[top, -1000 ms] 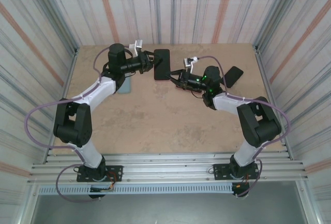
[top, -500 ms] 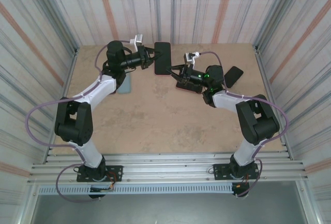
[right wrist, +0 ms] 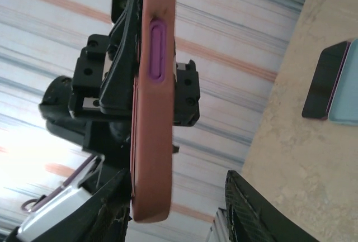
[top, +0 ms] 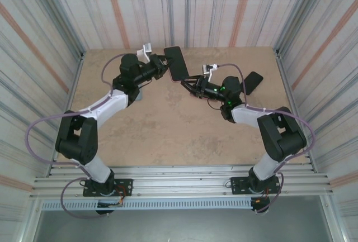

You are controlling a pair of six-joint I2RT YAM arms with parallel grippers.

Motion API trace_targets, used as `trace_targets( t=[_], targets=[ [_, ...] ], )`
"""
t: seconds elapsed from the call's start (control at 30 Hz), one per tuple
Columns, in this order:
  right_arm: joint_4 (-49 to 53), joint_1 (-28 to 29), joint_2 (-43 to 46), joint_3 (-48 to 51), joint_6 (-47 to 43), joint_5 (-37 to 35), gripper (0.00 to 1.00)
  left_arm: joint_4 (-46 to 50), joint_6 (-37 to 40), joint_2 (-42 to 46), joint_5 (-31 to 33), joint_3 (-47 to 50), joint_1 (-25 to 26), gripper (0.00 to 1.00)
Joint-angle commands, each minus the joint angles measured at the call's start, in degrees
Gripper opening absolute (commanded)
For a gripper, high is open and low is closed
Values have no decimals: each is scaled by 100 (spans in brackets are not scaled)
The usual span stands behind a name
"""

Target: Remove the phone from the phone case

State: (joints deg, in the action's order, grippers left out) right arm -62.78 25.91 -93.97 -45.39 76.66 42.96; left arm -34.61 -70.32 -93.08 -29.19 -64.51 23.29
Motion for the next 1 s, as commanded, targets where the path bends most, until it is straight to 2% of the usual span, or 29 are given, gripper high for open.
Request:
trace_targets(
  t=[0.0,0.1,0.3,0.73,0.97],
  targets=[
    [313,221,322,176,-613,-486,46,-824,333,599,1376,139,294,0],
    [378,330,412,288,-672,-749,44,-1212,387,613,1876,348,515,0],
    [285,466,485,338,-644,-1003,34,-1366,462,642,2308,465,789,0],
    [52,467,526,417,-387,-1267,22,-1640,200,748,2485,671,826,0],
    [-302,476,347,320,-143,-1246,21,-1884,-63,671,2395,702,831,0]
  ],
)
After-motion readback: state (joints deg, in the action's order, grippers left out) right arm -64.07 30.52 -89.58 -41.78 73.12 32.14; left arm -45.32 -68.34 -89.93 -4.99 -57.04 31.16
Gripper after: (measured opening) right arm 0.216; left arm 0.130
